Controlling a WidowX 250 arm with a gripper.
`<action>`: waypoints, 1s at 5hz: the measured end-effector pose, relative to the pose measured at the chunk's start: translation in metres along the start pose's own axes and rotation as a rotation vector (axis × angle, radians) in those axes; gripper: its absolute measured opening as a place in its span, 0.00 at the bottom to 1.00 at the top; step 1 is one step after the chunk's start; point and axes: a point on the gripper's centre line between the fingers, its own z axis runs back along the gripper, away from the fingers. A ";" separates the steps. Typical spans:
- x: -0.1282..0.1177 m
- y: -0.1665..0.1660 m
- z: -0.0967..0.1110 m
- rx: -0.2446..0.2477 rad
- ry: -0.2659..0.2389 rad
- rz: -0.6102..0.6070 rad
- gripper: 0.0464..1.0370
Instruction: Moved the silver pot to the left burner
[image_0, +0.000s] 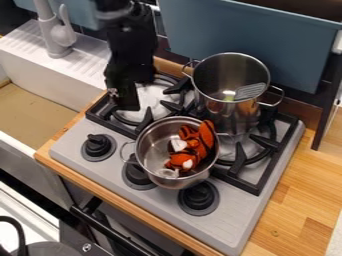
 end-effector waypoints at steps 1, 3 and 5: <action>0.005 -0.007 -0.009 -0.002 0.008 0.042 0.96; 0.011 -0.008 -0.015 -0.011 0.003 0.128 0.96; 0.014 -0.017 -0.033 0.012 0.015 0.223 0.96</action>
